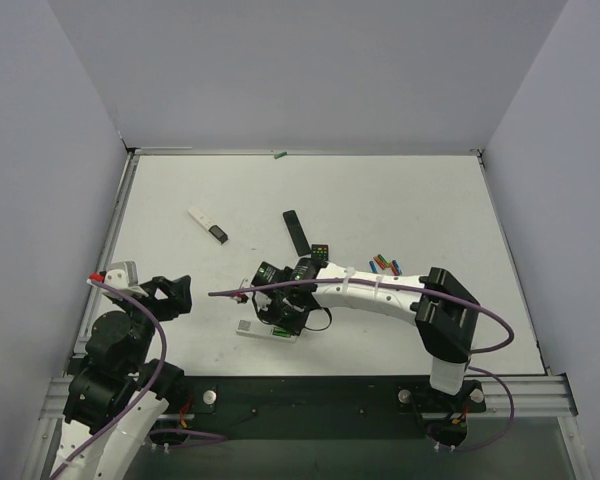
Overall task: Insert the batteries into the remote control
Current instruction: Load the battery cover into the remote control.
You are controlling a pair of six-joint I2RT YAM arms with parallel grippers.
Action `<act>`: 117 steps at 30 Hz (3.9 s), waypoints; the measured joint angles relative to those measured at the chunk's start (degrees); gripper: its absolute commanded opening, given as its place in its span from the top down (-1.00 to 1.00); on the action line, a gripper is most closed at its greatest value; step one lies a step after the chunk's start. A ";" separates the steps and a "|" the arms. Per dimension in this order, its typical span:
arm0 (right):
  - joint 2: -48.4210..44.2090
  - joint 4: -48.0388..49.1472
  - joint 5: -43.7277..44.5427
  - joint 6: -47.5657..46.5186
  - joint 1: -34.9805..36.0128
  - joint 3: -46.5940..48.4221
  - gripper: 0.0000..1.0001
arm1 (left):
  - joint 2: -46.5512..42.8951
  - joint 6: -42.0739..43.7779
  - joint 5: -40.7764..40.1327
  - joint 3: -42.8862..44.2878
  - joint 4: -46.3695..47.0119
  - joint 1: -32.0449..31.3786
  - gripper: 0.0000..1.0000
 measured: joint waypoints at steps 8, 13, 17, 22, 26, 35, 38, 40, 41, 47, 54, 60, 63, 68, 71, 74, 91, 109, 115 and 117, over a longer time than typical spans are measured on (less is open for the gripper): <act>5.46 -1.64 -1.49 -5.92 0.31 2.91 0.93 | 0.57 0.11 1.33 -0.02 0.31 1.75 -0.70; 7.08 -1.75 -1.97 -8.13 0.31 4.70 0.92 | 0.66 0.11 1.92 -0.02 0.37 2.14 -0.70; 8.17 -1.95 -2.27 -9.53 0.31 5.40 0.90 | 0.66 0.11 2.27 -0.02 0.39 2.38 -0.70; 9.16 -2.38 -2.56 -10.88 0.31 6.16 0.88 | 0.79 0.11 2.43 -0.02 0.39 2.40 -0.70; 9.90 -2.80 -2.62 -11.74 0.33 6.58 0.87 | 0.85 0.13 2.45 -0.02 0.39 2.45 -0.70; 11.89 -3.32 -2.73 -12.83 1.07 6.84 0.84 | 1.01 0.13 2.60 -0.02 0.39 2.51 -0.70; 11.91 -3.32 -2.71 -12.96 1.05 6.95 0.81 | 1.03 0.13 2.60 -0.02 0.39 2.51 -0.70; 11.91 -3.32 -2.71 -12.96 1.05 6.95 0.81 | 1.03 0.13 2.60 -0.02 0.39 2.56 -0.70; 11.91 -3.32 -2.69 -12.96 1.07 6.95 0.80 | 1.03 0.13 2.62 -0.02 0.39 2.60 -0.70; 11.91 -3.28 -1.99 -12.96 1.07 6.97 0.78 | 1.07 0.13 2.62 -0.02 0.39 2.78 -0.70; 11.93 -3.23 -1.38 -12.98 1.16 7.17 0.77 | 1.07 0.13 2.64 -0.02 0.39 2.78 -0.70; 11.96 -3.17 -1.33 -13.35 1.81 7.58 0.71 | 1.07 0.13 2.64 -0.02 0.39 2.78 -0.70; 12.00 -3.19 -1.33 -13.42 1.95 7.80 0.71 | 1.07 0.13 2.64 -0.02 0.39 2.78 -0.70; 12.55 -3.13 -1.27 -13.57 2.14 8.15 0.70 | 1.07 0.13 2.67 -0.02 0.39 2.82 -0.70; 12.83 -3.19 -1.22 -13.64 2.14 8.31 0.66 | 1.07 0.13 2.67 -0.02 0.39 2.82 -0.70; 12.85 -3.17 -1.20 -13.64 2.14 8.37 0.65 | 1.07 0.13 2.69 -0.02 0.39 2.82 -0.70; 12.85 -3.19 -0.33 -13.64 2.14 8.37 0.56 | 1.09 0.15 2.84 -0.02 0.39 2.82 -0.70; 12.85 -3.50 -0.44 -13.81 2.14 8.37 0.44 | 1.29 0.15 2.89 -0.02 0.39 2.89 -0.70; 12.85 -3.98 -1.33 -13.84 2.19 8.37 0.45 | 1.29 0.15 2.89 -0.02 0.39 2.89 -0.70; 12.85 -4.11 -1.57 -13.84 2.21 8.37 0.46 | 1.29 0.15 2.89 -0.02 0.39 2.86 -0.70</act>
